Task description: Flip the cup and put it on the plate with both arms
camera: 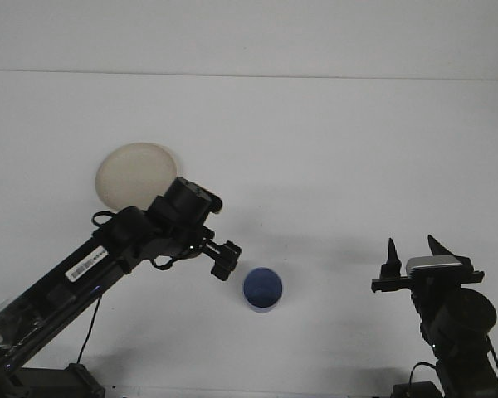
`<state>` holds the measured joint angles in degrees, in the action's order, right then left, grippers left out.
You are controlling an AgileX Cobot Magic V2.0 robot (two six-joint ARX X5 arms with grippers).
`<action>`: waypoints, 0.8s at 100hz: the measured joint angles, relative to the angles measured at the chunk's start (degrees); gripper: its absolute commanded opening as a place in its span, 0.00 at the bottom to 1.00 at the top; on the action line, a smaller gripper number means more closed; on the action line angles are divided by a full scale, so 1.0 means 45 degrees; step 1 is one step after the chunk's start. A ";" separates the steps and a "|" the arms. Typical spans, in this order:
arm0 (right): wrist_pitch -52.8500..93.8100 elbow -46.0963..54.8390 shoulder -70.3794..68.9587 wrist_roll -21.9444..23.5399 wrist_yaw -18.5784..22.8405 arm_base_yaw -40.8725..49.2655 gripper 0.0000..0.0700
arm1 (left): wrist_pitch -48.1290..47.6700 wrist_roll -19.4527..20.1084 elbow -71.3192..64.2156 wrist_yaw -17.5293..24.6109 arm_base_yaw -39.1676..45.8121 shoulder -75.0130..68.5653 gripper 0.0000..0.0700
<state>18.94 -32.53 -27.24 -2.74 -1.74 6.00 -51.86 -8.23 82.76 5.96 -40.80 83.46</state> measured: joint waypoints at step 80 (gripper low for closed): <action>0.0000 0.0000 0.0000 -0.0005 -0.0005 0.0000 0.69 | 0.0831 -0.0073 0.0005 0.0005 -0.1977 0.3706 0.83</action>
<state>18.94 -32.53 -27.24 -2.76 -1.76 6.00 -48.12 -8.56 82.78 5.98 -49.69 100.14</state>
